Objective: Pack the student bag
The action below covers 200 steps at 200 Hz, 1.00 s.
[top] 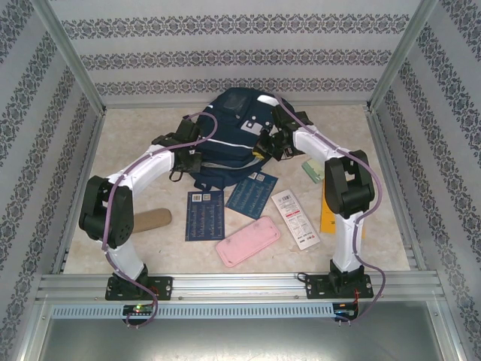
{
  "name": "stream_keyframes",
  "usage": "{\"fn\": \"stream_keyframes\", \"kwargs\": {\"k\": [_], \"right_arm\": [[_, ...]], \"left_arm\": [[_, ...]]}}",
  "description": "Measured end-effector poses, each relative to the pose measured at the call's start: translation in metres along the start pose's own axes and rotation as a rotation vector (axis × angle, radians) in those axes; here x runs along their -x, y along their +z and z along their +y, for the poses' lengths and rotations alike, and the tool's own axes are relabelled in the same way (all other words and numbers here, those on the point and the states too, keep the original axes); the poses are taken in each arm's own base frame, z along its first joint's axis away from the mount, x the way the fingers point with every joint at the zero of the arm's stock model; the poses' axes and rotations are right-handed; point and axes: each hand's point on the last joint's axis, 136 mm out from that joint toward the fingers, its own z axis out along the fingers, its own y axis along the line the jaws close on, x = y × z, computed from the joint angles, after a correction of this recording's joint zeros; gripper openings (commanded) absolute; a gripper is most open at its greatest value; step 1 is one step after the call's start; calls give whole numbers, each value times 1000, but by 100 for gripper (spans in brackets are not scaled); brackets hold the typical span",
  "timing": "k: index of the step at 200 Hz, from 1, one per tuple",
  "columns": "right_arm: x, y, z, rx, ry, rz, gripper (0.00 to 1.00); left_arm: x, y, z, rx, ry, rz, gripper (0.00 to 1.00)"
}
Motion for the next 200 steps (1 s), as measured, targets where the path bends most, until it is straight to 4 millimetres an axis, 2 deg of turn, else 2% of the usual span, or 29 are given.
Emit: {"fn": "stream_keyframes", "kwargs": {"k": [16, 28, 36, 47, 53, 69, 83, 97, 117, 131, 149, 175, 200], "right_arm": [[14, -3, -1, -20, 11, 5, 1], [31, -8, 0, -26, 19, -4, 6], [44, -13, 1, -22, 19, -19, 14], [62, -20, 4, -12, 12, -53, 34], [74, -25, 5, -3, 1, -85, 42], [99, -38, 5, 16, -22, -169, 49], [105, -45, -1, 10, -32, -217, 53], [96, -52, -13, -16, -31, -239, 54], [69, -65, -29, -48, -28, -248, 55], [45, -77, -31, -48, -37, -252, 56], [16, -86, -24, -30, -61, -257, 59], [-26, -82, -11, -10, -102, -230, 59], [-61, -64, -15, -7, -82, -179, 59]], "left_arm": [[-2, -4, -21, -31, 41, -5, 0], [-8, -7, -41, -63, 78, -2, 0], [-13, -10, -55, -83, 101, -1, 0], [-19, -14, -74, -114, 126, 1, 0], [-21, -16, -84, -136, 138, 0, 0], [-25, -25, -110, -192, 161, -11, 0], [-22, -30, -123, -216, 163, -29, 0], [-20, -35, -133, -242, 158, -34, 0], [-22, -34, -147, -272, 167, -22, 0], [-28, -30, -154, -284, 174, -1, 0], [-33, -22, -159, -291, 177, 24, 0], [-36, -16, -161, -295, 180, 41, 0], [-37, -16, -163, -306, 180, 44, 0]]}}
